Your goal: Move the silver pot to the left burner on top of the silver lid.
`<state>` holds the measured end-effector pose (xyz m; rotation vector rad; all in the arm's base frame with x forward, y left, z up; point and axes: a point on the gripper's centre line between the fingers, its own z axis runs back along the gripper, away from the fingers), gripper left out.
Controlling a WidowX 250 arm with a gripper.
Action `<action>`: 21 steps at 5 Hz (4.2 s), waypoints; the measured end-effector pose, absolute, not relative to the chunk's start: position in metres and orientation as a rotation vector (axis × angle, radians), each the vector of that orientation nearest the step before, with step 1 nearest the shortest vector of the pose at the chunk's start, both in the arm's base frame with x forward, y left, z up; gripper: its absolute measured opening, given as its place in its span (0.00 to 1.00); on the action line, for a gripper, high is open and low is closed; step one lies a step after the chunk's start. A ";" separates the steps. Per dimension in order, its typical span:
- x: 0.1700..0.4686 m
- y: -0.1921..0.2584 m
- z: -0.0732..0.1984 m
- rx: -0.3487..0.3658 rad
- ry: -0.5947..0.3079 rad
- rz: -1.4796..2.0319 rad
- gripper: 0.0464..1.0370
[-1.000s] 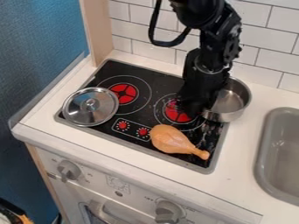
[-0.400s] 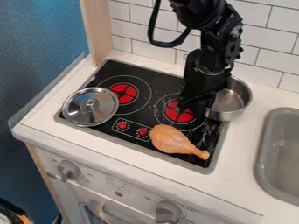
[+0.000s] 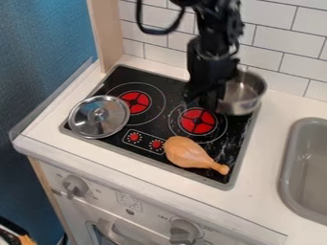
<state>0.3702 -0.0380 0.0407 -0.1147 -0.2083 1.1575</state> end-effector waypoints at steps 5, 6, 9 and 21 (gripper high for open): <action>0.329 0.066 0.074 -0.064 -0.339 1.792 0.03; 0.322 0.087 0.072 -0.050 -0.362 1.969 0.03; 0.322 0.121 0.031 0.064 -0.268 2.167 0.03; 0.360 0.088 0.056 0.098 -0.262 1.974 0.96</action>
